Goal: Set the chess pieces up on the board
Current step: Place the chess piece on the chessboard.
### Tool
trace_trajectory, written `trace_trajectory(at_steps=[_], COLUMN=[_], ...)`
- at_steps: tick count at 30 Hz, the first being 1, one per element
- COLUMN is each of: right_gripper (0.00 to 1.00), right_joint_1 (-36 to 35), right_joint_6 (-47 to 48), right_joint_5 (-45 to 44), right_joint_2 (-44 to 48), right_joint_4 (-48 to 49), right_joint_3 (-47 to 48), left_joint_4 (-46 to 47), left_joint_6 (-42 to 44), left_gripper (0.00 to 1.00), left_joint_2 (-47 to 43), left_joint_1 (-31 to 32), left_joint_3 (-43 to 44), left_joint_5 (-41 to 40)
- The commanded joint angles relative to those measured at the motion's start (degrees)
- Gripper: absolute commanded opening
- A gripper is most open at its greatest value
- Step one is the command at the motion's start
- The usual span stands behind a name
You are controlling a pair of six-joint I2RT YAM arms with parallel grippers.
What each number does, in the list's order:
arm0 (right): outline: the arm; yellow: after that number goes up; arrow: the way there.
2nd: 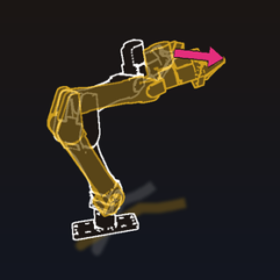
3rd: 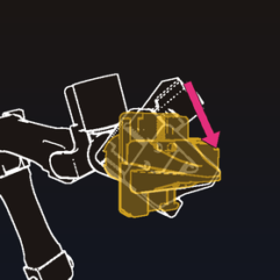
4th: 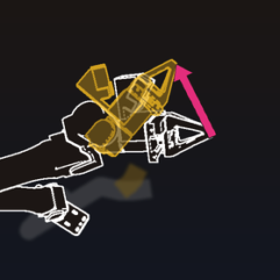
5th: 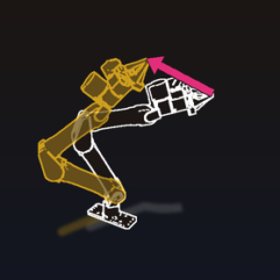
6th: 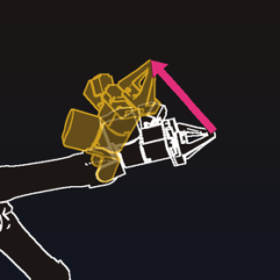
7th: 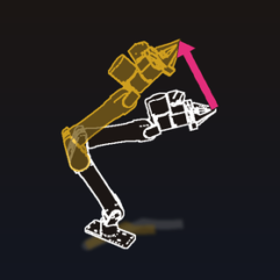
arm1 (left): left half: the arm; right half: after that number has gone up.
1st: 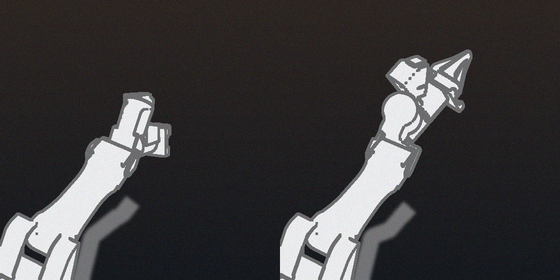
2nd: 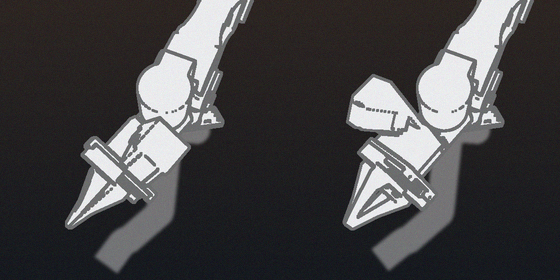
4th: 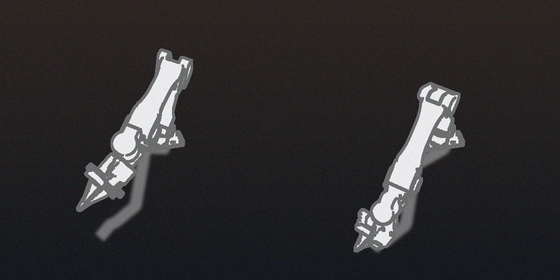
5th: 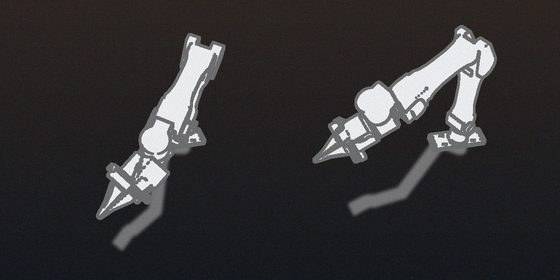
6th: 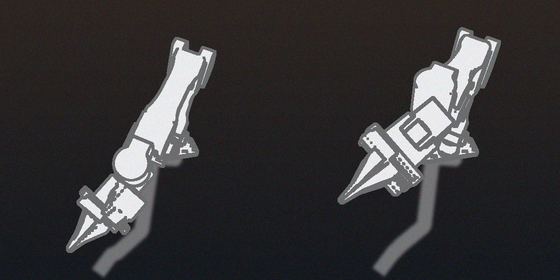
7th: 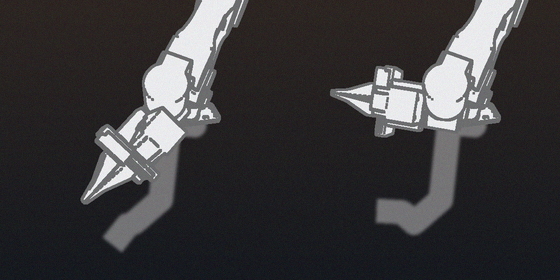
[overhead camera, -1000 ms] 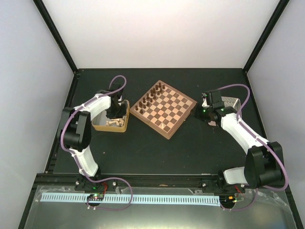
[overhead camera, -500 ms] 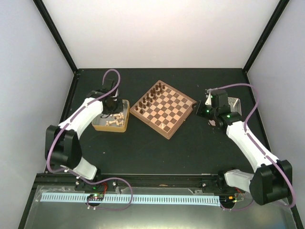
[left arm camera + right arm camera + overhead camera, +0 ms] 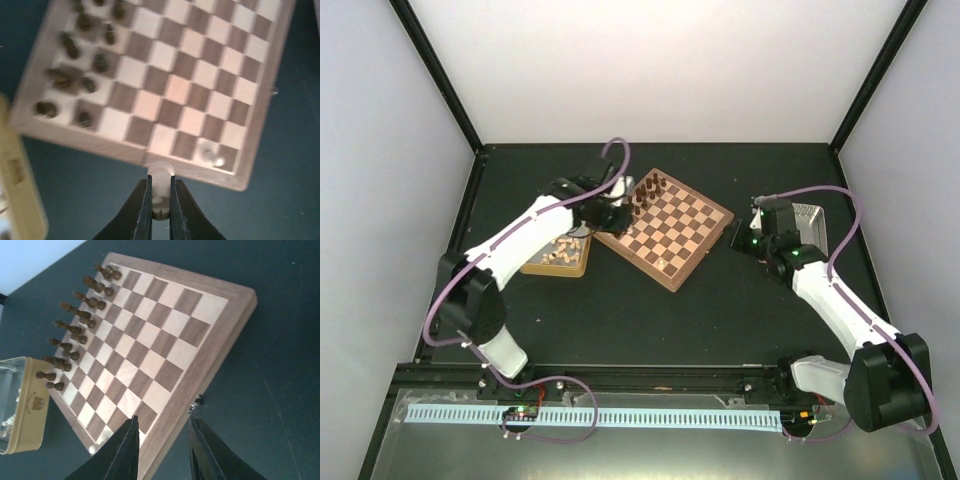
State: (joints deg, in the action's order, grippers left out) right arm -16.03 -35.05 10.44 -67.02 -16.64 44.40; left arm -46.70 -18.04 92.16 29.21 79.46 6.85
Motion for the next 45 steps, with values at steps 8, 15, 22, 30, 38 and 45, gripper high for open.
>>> trace_trajectory(at_steps=[8, 15, 22, 30, 38, 45], right_gripper=[0.30, 0.30, 0.31, 0.31, 0.31, 0.31], right_joint_1=[-0.23, -0.22, -0.23, -0.22, -0.23, -0.22], right_joint_6=[-0.38, -0.44, -0.03, 0.39, 0.46, 0.42], right_joint_5=[-2.79, -4.16, -2.86, -1.84, -1.56, -1.56], right_joint_2=[-2.76, -3.63, -6.38, -8.30, -9.24, -9.44], right_joint_4=[0.63, 0.25, 0.71, 1.01, 1.00, 0.94], right_joint_3=[-2.82, -3.95, -3.38, -2.51, -2.30, -2.35], left_joint_4=[-7.06, -11.77, -14.40, -15.22, -14.36, -13.79], left_joint_6=[2.04, 2.84, 2.67, 3.56, 4.87, 6.10], left_gripper=[0.04, 0.06, 0.06, 0.08, 0.07, 0.08], left_joint_2=[18.92, 26.65, 31.92, 34.61, 33.49, 33.71], left_joint_1=[13.85, 15.93, 16.15, 16.14, 16.78, 17.84], left_joint_3=[17.92, 25.95, 31.41, 32.16, 30.18, 29.44], left_joint_5=[3.37, 1.75, -2.34, -2.36, -0.55, -0.12])
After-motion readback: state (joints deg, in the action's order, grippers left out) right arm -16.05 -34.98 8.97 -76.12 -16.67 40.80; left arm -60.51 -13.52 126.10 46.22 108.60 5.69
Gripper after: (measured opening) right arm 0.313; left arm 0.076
